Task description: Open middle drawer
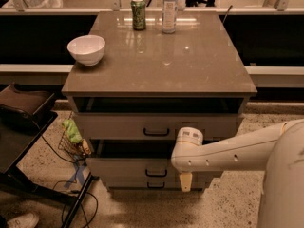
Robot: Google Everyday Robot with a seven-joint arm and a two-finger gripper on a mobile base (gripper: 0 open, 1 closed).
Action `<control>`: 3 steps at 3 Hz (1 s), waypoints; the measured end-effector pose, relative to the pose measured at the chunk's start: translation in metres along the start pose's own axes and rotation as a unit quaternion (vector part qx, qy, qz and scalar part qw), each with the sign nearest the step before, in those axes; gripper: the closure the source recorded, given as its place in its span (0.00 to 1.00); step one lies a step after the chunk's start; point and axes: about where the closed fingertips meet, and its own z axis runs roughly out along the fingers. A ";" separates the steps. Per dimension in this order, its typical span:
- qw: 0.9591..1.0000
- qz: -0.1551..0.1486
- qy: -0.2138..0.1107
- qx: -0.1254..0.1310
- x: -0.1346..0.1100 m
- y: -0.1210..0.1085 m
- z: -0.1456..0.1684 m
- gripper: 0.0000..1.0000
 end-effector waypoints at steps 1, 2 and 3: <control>1.000 0.000 0.002 -0.004 0.001 0.002 0.004 0.00; 1.000 0.001 -0.005 -0.011 0.001 0.004 0.008 0.00; 0.999 0.011 -0.016 -0.042 0.002 0.018 0.024 0.21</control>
Offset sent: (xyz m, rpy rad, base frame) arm -0.0016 -0.0021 -0.0131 0.0287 0.0364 -0.0009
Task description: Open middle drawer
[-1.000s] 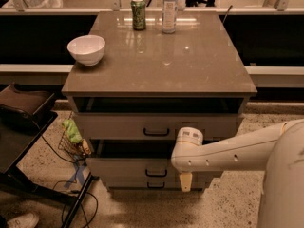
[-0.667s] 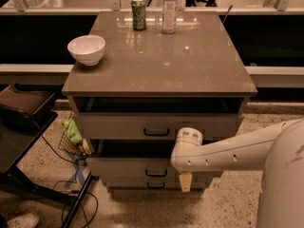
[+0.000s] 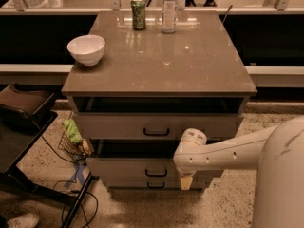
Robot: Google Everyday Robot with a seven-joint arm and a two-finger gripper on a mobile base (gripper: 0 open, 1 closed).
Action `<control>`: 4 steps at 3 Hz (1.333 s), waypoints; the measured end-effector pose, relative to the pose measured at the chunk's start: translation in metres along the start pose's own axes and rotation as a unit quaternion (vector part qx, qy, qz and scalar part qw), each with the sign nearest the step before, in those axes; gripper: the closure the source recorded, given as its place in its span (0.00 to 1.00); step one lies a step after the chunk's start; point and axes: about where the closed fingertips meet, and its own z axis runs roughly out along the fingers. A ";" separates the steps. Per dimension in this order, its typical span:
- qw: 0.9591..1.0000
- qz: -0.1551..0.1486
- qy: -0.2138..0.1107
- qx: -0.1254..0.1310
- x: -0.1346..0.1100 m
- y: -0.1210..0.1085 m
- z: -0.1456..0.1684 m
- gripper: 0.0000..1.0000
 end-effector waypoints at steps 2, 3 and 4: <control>1.000 -0.001 0.002 0.002 0.001 0.000 0.000 0.67; 1.000 0.004 0.009 0.010 0.006 0.003 -0.013 0.91; 1.000 0.004 0.009 0.010 0.007 0.003 -0.013 1.00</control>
Offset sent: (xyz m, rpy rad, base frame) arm 0.0006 -0.0004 0.0011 -0.0030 -0.0056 0.0005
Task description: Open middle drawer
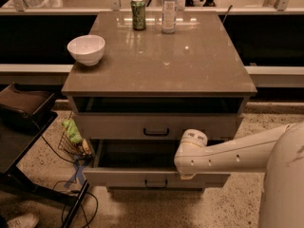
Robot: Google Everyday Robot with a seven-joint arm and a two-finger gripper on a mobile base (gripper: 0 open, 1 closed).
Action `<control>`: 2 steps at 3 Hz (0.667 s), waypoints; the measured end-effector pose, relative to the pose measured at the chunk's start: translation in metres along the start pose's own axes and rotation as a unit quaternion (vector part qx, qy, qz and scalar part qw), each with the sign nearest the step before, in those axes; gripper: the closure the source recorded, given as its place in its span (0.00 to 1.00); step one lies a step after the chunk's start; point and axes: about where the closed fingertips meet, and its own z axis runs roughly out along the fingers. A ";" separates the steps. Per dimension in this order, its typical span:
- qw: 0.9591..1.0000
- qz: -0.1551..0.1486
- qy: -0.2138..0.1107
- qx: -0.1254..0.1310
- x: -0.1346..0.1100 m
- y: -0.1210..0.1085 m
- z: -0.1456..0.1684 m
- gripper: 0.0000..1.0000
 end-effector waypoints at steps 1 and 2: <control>1.000 0.016 0.009 0.012 0.011 0.006 -0.014 1.00; 0.998 0.045 0.026 0.035 0.030 0.019 -0.041 1.00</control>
Offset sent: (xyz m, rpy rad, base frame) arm -0.2037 -0.1728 0.2388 -0.1670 -0.4770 -0.5966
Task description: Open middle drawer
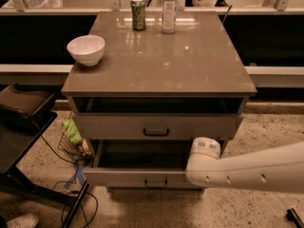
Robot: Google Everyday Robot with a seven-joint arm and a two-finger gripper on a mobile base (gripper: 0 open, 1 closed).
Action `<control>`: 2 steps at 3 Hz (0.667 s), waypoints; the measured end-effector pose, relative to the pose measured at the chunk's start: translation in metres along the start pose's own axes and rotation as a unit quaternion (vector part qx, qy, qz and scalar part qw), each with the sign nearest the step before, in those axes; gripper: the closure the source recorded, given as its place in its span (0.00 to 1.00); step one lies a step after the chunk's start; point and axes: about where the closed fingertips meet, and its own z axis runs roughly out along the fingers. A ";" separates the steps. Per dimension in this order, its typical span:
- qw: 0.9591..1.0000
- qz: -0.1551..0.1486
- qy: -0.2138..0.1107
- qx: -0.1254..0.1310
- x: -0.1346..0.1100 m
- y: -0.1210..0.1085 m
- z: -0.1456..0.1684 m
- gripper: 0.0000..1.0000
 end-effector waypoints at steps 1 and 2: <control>0.995 0.072 0.038 0.062 0.055 0.029 -0.071 1.00; 0.985 0.110 0.053 0.119 0.097 0.048 -0.131 1.00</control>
Offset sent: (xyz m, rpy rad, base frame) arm -0.1488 -0.1186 0.1913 -0.0740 -0.4157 -0.3101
